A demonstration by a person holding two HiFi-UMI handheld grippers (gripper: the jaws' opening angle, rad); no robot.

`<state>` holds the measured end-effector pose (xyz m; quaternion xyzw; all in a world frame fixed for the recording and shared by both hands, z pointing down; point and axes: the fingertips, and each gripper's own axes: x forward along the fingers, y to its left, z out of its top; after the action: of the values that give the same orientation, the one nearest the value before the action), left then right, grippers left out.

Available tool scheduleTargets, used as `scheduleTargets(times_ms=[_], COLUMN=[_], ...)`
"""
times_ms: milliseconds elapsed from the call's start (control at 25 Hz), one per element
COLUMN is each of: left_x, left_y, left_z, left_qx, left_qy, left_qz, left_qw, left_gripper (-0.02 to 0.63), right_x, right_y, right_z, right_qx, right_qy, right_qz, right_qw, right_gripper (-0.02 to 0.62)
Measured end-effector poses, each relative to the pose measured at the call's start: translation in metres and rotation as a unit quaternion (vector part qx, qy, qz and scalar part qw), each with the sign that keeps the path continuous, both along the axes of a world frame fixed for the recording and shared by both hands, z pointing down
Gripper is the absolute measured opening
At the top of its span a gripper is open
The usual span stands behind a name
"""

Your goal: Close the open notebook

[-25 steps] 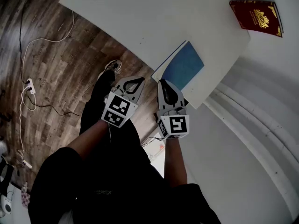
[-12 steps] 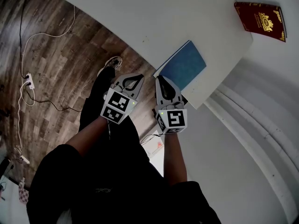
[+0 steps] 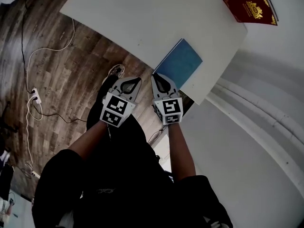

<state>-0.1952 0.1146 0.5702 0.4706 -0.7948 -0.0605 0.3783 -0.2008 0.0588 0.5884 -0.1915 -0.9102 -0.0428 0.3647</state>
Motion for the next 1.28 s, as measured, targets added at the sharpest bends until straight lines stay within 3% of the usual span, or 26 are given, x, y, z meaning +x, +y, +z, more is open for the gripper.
scheduleTargets(times_ms=[160, 280, 400, 520, 600, 680, 760, 880, 1000, 1280], left_x=[0.003, 0.013, 0.013, 0.007, 0.012, 0.022, 0.038, 0.073, 0.105, 0.162], left_y=[0.011, 0.010, 0.008, 0.007, 0.004, 0.001, -0.004, -0.012, -0.024, -0.040], left_z=[-0.012, -0.021, -0.026, -0.037, -0.047, -0.054, -0.061, -0.069, -0.075, -0.099], left_qx=[-0.012, -0.020, -0.025, -0.025, -0.024, -0.022, -0.015, -0.007, -0.004, 0.001], left_qy=[-0.011, -0.013, -0.026, -0.056, -0.069, -0.075, -0.073, -0.068, -0.072, -0.102], left_qz=[0.005, 0.003, 0.009, 0.034, 0.042, 0.049, 0.055, 0.066, 0.091, 0.156], left_qw=[0.9999, 0.9997, 0.9993, 0.9976, 0.9965, 0.9957, 0.9957, 0.9954, 0.9932, 0.9825], left_gripper=[0.003, 0.003, 0.003, 0.003, 0.003, 0.003, 0.003, 0.003, 0.003, 0.003], right_x=[0.001, 0.012, 0.022, 0.027, 0.039, 0.052, 0.067, 0.095, 0.124, 0.187], right_y=[0.010, 0.016, 0.017, 0.023, 0.016, -0.003, -0.025, -0.047, -0.057, -0.057], right_z=[0.004, 0.003, 0.006, -0.007, -0.026, -0.046, -0.066, -0.098, -0.121, -0.145], right_qx=[0.001, 0.004, 0.023, -0.020, -0.064, -0.097, -0.117, -0.118, -0.088, -0.078], right_qy=[0.029, 0.049, 0.055, 0.024, -0.004, -0.046, -0.090, -0.137, -0.175, -0.213], right_qz=[-0.022, -0.039, -0.034, 0.005, 0.053, 0.119, 0.179, 0.228, 0.251, 0.309], right_qw=[0.999, 0.998, 0.998, 1.000, 0.997, 0.987, 0.973, 0.957, 0.948, 0.924], right_gripper=[0.054, 0.147, 0.160, 0.158, 0.113, 0.055, 0.038, 0.031, 0.028, 0.026])
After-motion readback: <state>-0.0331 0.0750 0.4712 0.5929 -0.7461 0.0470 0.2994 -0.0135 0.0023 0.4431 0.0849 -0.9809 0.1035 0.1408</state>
